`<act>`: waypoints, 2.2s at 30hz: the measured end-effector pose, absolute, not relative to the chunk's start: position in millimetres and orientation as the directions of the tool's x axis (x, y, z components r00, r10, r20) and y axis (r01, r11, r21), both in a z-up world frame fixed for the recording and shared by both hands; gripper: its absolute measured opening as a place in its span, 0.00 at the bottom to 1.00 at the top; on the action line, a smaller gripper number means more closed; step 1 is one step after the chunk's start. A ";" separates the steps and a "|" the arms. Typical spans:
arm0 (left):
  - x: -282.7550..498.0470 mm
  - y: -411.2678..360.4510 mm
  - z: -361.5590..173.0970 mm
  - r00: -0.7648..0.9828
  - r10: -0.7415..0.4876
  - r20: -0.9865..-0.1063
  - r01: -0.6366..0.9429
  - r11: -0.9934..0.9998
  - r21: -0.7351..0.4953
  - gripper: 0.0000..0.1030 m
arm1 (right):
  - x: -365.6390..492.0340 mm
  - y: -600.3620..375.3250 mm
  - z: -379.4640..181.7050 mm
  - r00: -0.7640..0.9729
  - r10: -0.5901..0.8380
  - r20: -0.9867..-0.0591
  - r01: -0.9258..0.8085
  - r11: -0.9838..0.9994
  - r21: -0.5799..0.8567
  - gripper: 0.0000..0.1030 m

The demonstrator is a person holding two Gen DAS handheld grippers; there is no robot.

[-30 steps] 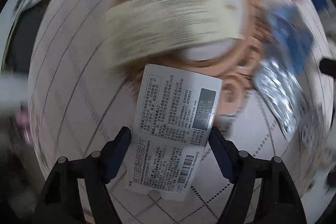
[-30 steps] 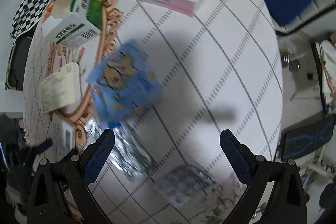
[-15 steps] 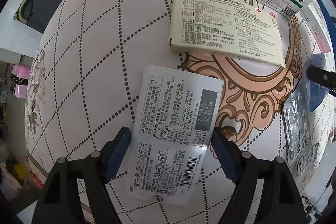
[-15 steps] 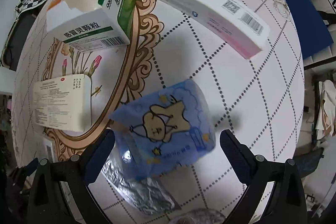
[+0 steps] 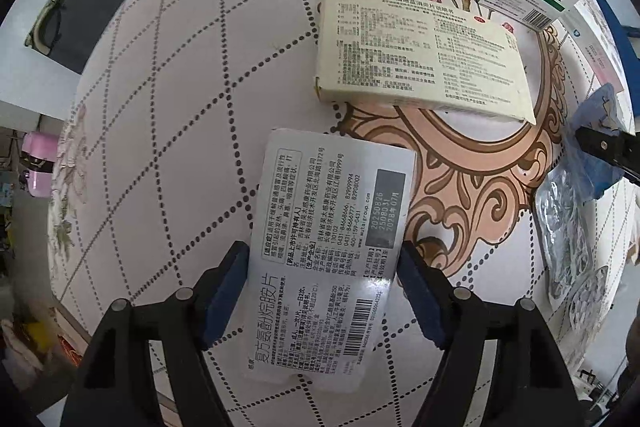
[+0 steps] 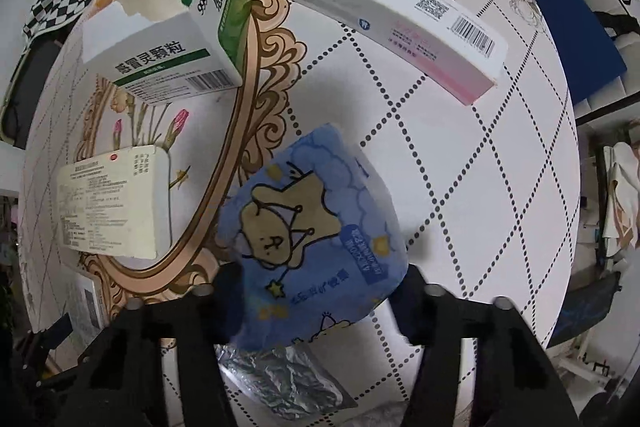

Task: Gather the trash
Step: 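Carry the leaflet and blue pouch to the bin and release both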

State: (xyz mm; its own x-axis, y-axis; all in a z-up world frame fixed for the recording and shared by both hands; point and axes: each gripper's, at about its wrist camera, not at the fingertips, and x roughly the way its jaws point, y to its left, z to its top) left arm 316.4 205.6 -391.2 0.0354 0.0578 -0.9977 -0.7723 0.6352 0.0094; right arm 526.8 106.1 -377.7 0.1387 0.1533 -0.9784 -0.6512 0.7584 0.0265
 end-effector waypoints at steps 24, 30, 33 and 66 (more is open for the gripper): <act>233.1 145.4 -222.2 0.338 0.189 -0.922 -0.678 0.729 -0.099 0.70 | 382.0 2.3 -253.0 0.193 0.365 -0.911 -0.631 0.757 0.170 0.27; 174.6 115.3 -198.2 0.431 0.134 -0.892 -0.573 0.804 -0.156 0.70 | 282.2 -51.6 -229.3 0.241 0.388 -0.889 -0.570 0.798 0.193 0.27; 142.0 103.2 -196.4 0.460 0.080 -0.884 -0.524 0.828 -0.198 0.70 | 228.6 -84.7 -226.4 0.260 0.390 -0.884 -0.518 0.829 0.213 0.27; 33.2 21.8 -714.6 0.015 -0.379 -0.925 -0.638 0.709 -0.301 0.65 | 53.1 -181.6 -738.5 -0.161 0.200 -0.967 -0.311 0.919 0.242 0.26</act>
State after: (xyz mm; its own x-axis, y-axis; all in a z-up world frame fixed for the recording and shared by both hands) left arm 33.2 21.8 -714.6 0.0147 -0.3788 -0.9253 -0.6376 0.7093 -0.3005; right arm 53.1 -181.6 -738.5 -0.1610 0.1997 -0.9665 -0.3105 0.9193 0.2417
